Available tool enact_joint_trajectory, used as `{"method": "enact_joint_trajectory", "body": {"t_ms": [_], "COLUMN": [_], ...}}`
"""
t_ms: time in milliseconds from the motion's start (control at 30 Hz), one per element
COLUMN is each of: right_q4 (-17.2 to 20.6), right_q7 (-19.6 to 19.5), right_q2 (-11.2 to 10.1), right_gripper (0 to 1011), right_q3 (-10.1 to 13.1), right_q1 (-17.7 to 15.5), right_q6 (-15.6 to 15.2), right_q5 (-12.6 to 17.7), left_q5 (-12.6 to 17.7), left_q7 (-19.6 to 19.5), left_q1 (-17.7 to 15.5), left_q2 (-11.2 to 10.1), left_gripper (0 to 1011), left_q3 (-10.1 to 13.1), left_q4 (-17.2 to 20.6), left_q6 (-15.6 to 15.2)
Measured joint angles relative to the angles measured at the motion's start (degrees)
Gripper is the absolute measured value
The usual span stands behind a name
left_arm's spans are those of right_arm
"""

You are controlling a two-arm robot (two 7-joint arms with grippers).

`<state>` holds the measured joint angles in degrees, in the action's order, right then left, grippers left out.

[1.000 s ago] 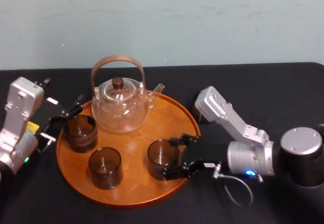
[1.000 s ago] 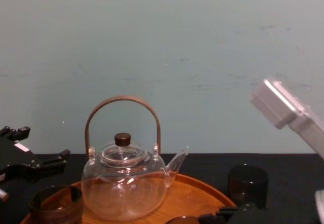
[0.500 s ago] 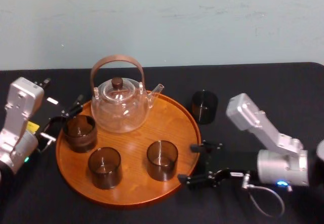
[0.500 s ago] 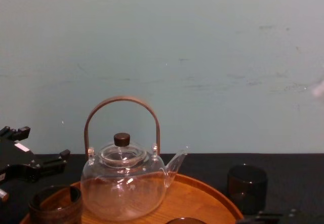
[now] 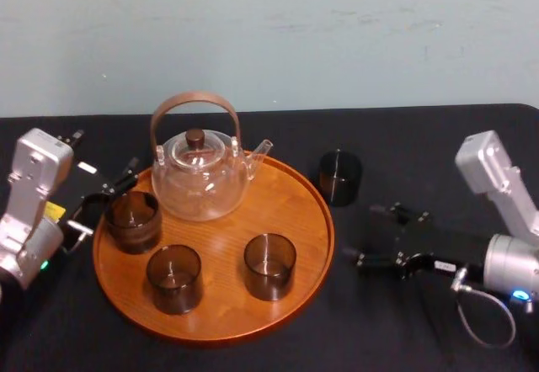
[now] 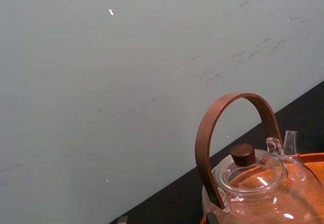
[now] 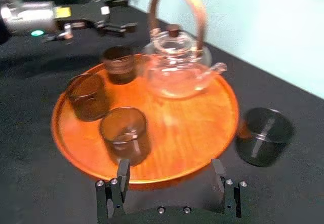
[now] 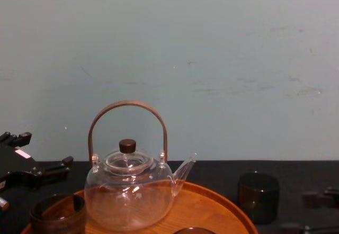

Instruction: Pick up the glass from the table and place it on the tray.

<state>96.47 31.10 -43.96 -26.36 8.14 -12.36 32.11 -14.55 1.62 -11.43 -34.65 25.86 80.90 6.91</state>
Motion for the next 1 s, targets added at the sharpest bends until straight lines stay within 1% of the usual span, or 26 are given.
{"method": "enact_joint_trajectory", "body": {"t_ms": [167,267,467,833,1000], "right_q4": [-0.57,-1.01,-2.59,-6.11,-7.52], "right_q7": [-2.76,-3.87,-7.69,-11.55,-12.5], "right_q2": [0.9,1.63,4.31,8.66,10.1], "right_gripper": [1003,1003,1003,1002,1002], "right_q3": [2.11,2.64,3.76,4.22,4.25], "right_q1": [-1.02,-1.06,-0.35,2.44,3.78], "right_q6": [-0.17,-0.73,-3.21,-6.72,-8.07], "right_q5": [0.82,0.97,0.96,-0.61,-1.6], "left_q5": [0.0,0.0,0.0,0.0,0.0], "left_q7": [0.0,0.0,0.0,0.0,0.0], "left_q1": [0.0,0.0,0.0,0.0,0.0], "left_q2": [0.0,0.0,0.0,0.0,0.0], "left_gripper": [1001,1001,1001,1001,1001], "left_q3": [0.0,0.0,0.0,0.0,0.0], "left_q4": [0.0,0.0,0.0,0.0,0.0], "left_q6": [0.0,0.0,0.0,0.0,0.0]}}
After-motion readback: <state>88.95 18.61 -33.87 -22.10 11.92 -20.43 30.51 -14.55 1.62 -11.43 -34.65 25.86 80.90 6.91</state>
